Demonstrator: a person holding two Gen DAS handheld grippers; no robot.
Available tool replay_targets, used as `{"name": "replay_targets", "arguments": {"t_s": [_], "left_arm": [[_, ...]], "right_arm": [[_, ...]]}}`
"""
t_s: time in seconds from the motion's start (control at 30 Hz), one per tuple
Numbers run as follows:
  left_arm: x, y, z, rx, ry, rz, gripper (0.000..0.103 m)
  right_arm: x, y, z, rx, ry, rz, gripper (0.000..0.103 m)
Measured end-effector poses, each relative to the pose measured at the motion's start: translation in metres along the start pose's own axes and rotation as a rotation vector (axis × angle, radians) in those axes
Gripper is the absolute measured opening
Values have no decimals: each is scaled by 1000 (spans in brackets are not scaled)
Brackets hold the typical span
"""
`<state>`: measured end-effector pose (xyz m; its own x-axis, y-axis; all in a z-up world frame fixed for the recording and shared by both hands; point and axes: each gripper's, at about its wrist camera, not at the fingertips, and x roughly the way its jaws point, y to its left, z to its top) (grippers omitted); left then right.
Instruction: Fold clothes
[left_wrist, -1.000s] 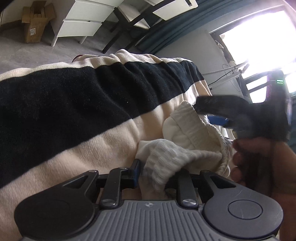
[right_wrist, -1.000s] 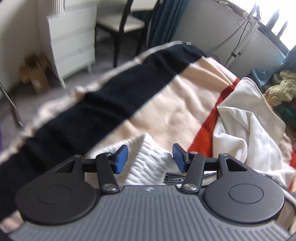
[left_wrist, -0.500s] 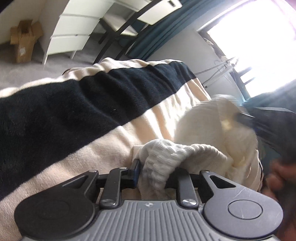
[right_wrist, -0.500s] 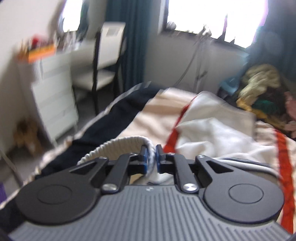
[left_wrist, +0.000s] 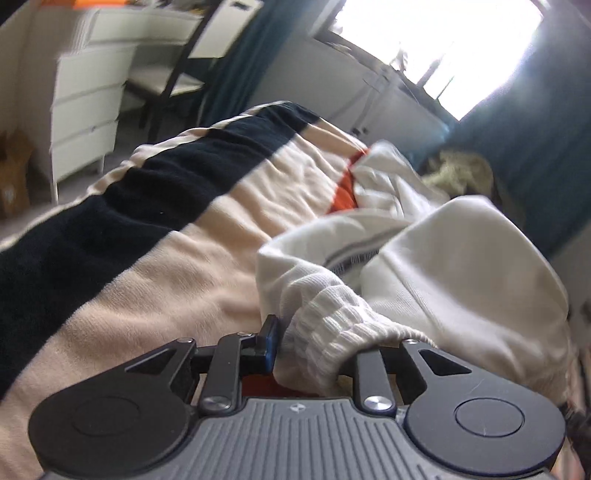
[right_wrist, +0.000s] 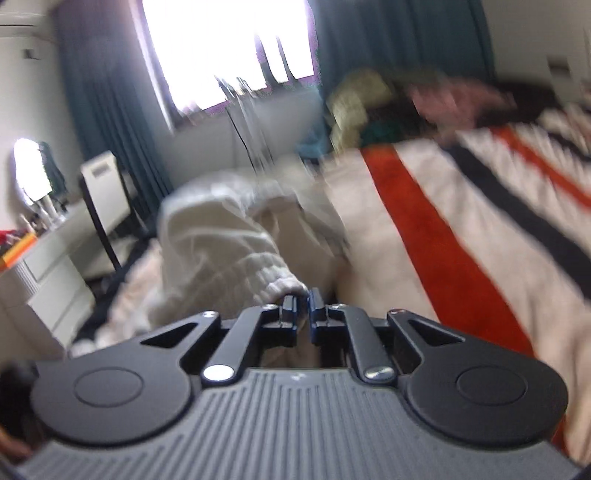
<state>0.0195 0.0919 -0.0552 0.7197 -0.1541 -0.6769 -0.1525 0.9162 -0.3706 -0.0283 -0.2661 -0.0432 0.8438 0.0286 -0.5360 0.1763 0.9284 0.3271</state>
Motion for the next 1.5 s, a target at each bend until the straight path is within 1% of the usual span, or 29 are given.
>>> {"name": "replay_targets", "arguments": {"t_s": [0.03,0.13,0.23,0.3,0.33,0.4,0.47,0.5,0.53,0.57,0.6,0.67,0.73,0.83,0.9,0.93,0.97,1.0,1.03,1.07,1.1,1.13,1.17,1.23,1.3,1.37,1.43,1.47,1.5], "left_arm": [[-1,-3,-4,24,12,7,23],[-1,-9,-11,67,50,21,22],[-2,-6,-16,74,91,10,24],[-5,-1,-19,76,117,2,25],[-9,2,-21,72,127,-5,29],[-17,6,-24,57,128,-30,35],[-25,5,-25,65,121,-47,51],[-29,4,-27,74,115,-47,54],[-32,3,-28,86,108,-41,58],[-34,2,-29,93,105,-36,62],[-35,1,-30,99,102,-31,64],[-36,1,-30,90,100,-35,72],[-35,1,-28,80,102,-40,72],[-37,4,-26,59,102,-66,73],[-39,6,-24,41,100,-97,74],[-41,7,-23,27,91,-119,77],[-43,9,-22,13,80,-140,79],[-45,11,-20,-5,69,-160,80],[-46,14,-18,-24,58,-178,81],[-48,16,-15,-42,47,-197,81],[-46,19,-14,-63,48,-208,81],[-43,21,-12,-85,51,-217,81],[-40,24,-10,-106,54,-227,81],[-30,30,-9,-152,80,-230,81],[-22,32,-10,-181,101,-244,81],[-15,32,-11,-198,118,-261,81],[-10,26,-13,-173,121,-246,81],[-6,22,-14,-153,127,-229,81],[-3,18,-15,-133,132,-212,81]], "right_arm": [[1,-11,-11,26,44,-3,9],[7,-24,-25,97,138,23,9],[14,-34,-36,168,229,53,11],[14,-29,-42,149,262,76,12],[13,-25,-46,136,278,101,12],[15,-20,-50,132,319,185,13],[17,-16,-53,131,358,247,23],[18,-14,-54,123,366,263,46],[17,-11,-55,113,367,279,67],[16,-8,-55,106,365,300,72],[14,-6,-54,100,362,324,74],[12,-3,-53,101,355,365,74],[8,-6,-50,136,348,393,75],[0,-10,-39,205,314,483,75],[-7,-15,-30,239,272,541,75],[-10,-18,-26,244,245,549,75],[-14,-21,-22,243,206,533,74],[-17,-23,-20,231,163,485,74],[-20,-26,-18,217,119,429,74],[-18,-28,-18,210,102,356,74],[-15,-31,-18,206,93,277,74],[-9,-35,-20,225,106,216,74],[-1,-41,-23,266,129,176,74],[12,-54,-27,366,156,132,74],[21,-61,-28,442,161,147,74],[31,-61,-30,486,175,213,74],[40,-57,-31,491,200,273,74],[43,-55,-32,476,211,273,74],[46,-52,-33,450,226,252,74]]}}
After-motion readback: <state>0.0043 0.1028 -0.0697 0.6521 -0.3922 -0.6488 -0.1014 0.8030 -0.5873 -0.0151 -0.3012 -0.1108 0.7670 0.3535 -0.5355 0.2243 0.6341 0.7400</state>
